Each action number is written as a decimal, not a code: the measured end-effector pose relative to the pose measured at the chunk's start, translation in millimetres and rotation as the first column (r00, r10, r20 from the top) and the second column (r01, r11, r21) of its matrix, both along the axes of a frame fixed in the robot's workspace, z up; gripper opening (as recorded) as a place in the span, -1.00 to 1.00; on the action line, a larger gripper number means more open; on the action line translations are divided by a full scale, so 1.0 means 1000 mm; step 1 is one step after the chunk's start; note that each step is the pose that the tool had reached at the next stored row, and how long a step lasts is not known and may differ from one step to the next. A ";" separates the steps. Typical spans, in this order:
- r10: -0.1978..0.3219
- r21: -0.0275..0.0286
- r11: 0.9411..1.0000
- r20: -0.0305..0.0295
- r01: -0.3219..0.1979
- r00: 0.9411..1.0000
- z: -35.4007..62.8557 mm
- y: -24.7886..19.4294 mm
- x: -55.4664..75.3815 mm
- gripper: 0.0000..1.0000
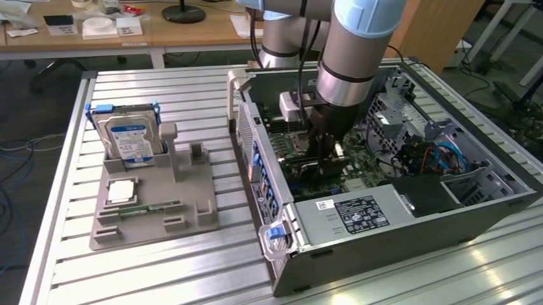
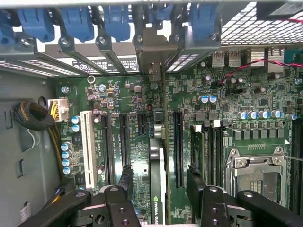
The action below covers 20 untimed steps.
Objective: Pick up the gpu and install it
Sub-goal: 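Insert the gpu into the slot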
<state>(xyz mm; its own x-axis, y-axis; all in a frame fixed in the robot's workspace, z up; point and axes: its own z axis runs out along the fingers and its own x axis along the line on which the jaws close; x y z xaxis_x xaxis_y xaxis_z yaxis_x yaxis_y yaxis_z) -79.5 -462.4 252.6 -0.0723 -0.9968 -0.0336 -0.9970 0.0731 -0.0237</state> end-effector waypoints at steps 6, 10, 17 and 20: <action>0.000 0.000 1.000 0.000 0.000 1.000 0.0057 0.0002 0.000 0.15; 0.000 0.000 1.000 0.000 0.000 1.000 0.0102 0.0003 0.000 0.15; 0.000 0.000 1.000 0.000 0.000 1.000 0.0183 0.0005 0.000 0.15; 0.000 0.000 1.000 0.000 0.000 1.000 0.0211 0.0006 0.000 0.15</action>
<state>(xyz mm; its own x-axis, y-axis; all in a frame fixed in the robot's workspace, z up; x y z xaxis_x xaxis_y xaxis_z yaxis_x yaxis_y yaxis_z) -79.5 -461.8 273.7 -0.0722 -0.9968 -0.0336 -0.9970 0.0730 -0.0237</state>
